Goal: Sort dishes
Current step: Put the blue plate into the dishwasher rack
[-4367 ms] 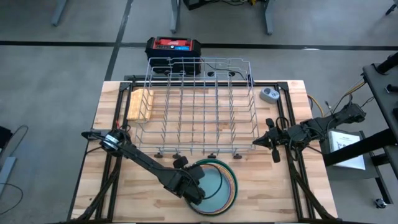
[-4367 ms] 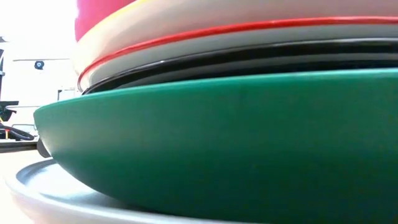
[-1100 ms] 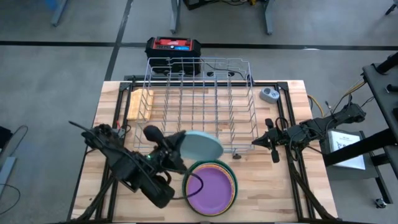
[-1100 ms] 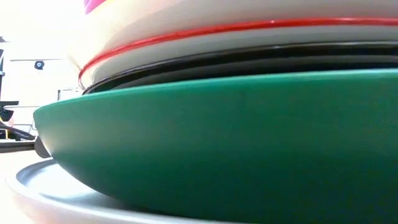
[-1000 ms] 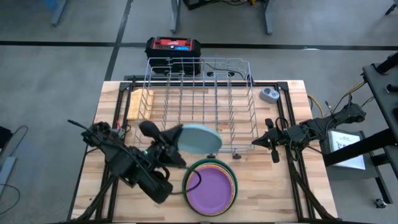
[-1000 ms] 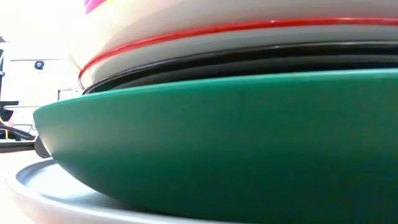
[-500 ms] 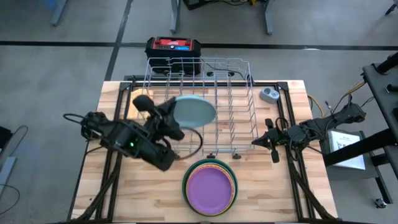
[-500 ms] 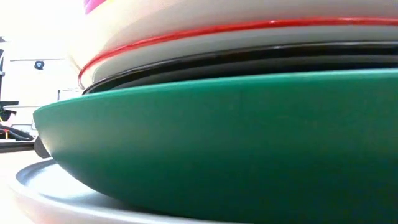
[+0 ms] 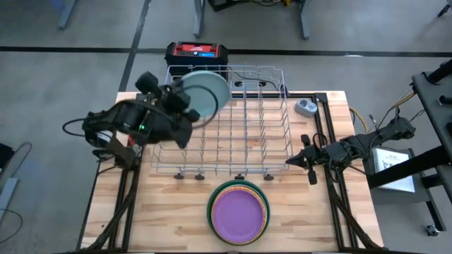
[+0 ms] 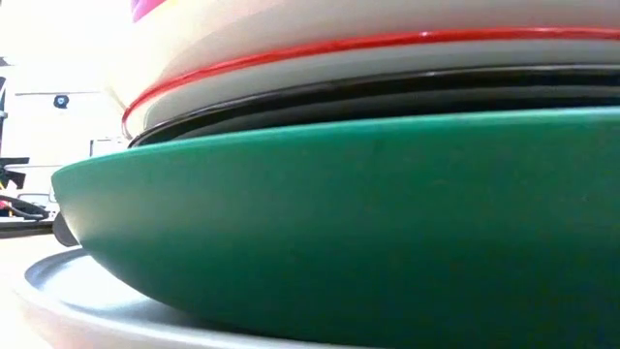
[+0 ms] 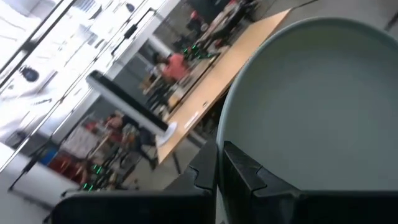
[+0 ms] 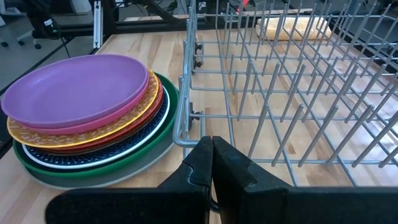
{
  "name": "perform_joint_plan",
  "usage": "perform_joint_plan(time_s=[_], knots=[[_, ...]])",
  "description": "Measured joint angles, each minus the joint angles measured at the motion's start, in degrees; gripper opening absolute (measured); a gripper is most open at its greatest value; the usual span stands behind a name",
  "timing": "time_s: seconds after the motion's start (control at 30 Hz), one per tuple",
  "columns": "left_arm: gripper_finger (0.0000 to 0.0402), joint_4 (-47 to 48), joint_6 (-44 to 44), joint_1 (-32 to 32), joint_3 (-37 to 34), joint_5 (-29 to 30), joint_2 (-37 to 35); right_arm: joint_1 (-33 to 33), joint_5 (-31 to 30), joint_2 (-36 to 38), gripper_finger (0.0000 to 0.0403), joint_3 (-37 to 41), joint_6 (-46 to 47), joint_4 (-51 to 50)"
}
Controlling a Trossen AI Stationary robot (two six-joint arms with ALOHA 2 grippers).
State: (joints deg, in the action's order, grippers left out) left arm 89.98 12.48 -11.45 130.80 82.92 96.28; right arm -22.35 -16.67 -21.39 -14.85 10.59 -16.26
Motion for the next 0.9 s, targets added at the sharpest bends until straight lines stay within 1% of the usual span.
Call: perform_joint_plan(time_s=[0.13, 0.33, 0.47, 0.63, 0.8, 0.9], knots=[[0.0002, 0.02, 1.3, 4.67, -5.48, -1.07, -2.78, 0.0, 0.02, 0.0, 0.0, 0.13, -0.22, 0.45], [0.0002, 0.06, 5.52, 12.1, -18.54, -1.32, -8.1, 0.0, 0.0, -0.02, 0.0, 0.22, -0.32, 0.64], [0.0002, 0.06, 9.14, 17.21, -25.49, -1.17, -11.03, 0.0, 0.0, -0.02, 0.0, 0.22, -0.37, 0.69], [0.0002, -0.43, 13.62, 22.8, -32.36, -0.94, -12.55, 0.0, -0.03, -0.04, 0.0, 0.29, -0.81, 1.29], [0.0002, -5.05, 13.73, 27.68, -38.01, -0.91, -12.54, 0.0, -0.04, -0.07, 0.0, 0.38, -1.22, 1.54], [0.0002, -8.15, 12.07, 30.24, -40.78, -0.87, -12.53, -0.04, -0.24, -0.07, 0.0, 0.57, -1.25, 1.78]])
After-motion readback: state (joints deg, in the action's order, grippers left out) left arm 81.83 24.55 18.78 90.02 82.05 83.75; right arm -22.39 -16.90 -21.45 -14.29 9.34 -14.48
